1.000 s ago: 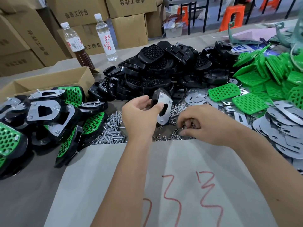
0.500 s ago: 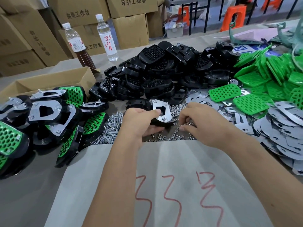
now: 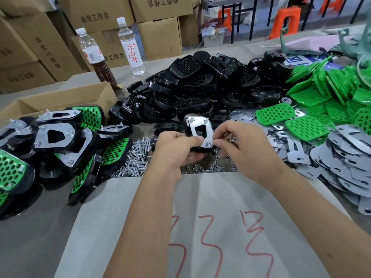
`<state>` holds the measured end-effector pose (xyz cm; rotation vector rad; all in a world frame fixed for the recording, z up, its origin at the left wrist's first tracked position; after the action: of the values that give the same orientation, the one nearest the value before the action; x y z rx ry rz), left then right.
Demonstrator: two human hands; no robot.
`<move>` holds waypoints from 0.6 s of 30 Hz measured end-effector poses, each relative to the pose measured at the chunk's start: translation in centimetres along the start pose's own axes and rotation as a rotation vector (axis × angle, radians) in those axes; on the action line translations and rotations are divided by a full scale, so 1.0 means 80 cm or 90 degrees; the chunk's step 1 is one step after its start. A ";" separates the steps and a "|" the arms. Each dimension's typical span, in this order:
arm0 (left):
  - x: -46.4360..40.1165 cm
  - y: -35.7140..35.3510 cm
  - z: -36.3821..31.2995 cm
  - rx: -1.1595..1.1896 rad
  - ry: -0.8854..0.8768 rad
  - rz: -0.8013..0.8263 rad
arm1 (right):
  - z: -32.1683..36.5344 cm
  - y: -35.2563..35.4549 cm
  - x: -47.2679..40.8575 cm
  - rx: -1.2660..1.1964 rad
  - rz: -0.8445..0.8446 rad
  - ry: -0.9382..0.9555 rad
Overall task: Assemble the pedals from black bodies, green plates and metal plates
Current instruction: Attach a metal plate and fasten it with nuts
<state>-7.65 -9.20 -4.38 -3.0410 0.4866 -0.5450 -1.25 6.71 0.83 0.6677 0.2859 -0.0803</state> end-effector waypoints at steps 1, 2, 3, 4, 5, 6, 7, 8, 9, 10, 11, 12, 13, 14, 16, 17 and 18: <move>0.000 -0.001 0.000 0.001 -0.004 0.003 | 0.003 -0.002 0.000 0.001 0.004 0.011; 0.000 -0.003 0.000 0.000 -0.006 0.006 | 0.007 -0.003 -0.001 0.000 0.007 0.025; -0.001 -0.004 0.001 0.000 -0.006 0.009 | 0.010 -0.004 -0.001 0.003 0.009 0.037; -0.001 -0.005 0.001 0.003 -0.006 0.014 | 0.012 -0.005 -0.001 0.015 0.008 0.048; -0.002 -0.006 0.001 0.009 -0.008 0.019 | 0.015 -0.005 -0.001 0.033 0.007 0.058; -0.002 -0.007 0.001 0.015 -0.011 0.024 | 0.017 -0.005 -0.001 0.051 0.003 0.066; -0.002 -0.008 0.001 0.019 -0.015 0.028 | 0.018 -0.005 -0.001 0.065 0.000 0.074; -0.002 -0.009 0.001 0.022 -0.018 0.032 | 0.020 -0.004 -0.001 0.074 -0.001 0.083; -0.003 -0.010 0.001 0.023 -0.021 0.036 | 0.021 -0.003 -0.001 0.083 -0.002 0.093; -0.003 -0.011 0.001 0.024 -0.024 0.040 | 0.023 -0.002 0.000 0.091 -0.003 0.104; -0.002 -0.012 0.001 0.026 -0.026 0.044 | 0.024 -0.001 0.000 0.099 -0.003 0.113; -0.003 -0.014 0.002 0.029 -0.027 0.047 | 0.025 0.001 0.001 0.106 -0.006 0.122; -0.003 -0.014 0.002 0.034 -0.027 0.047 | 0.026 0.003 0.002 0.109 -0.010 0.131; -0.003 -0.015 0.002 0.041 -0.028 0.046 | 0.026 0.004 0.002 0.105 -0.013 0.137; -0.003 -0.015 0.002 0.050 -0.030 0.044 | 0.023 0.003 0.003 0.062 -0.011 0.133; -0.003 -0.016 0.002 0.049 -0.032 0.047 | 0.020 0.002 0.002 0.033 -0.006 0.125; -0.004 -0.016 0.003 0.045 -0.033 0.051 | 0.018 0.001 0.002 0.010 -0.002 0.119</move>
<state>-7.43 -7.87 -4.61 -2.9451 0.5716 -0.4685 -0.71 5.91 1.90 0.6913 0.4663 -0.0233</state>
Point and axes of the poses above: each hand's wrist, its own x-axis away from the middle knuckle, its own y-axis out of the back of the hand, z = x × y, the point moved 10 cm from there along -x, towards the middle knuckle, and after that the axes turned 10 degrees about z, right-handed, at the moved point
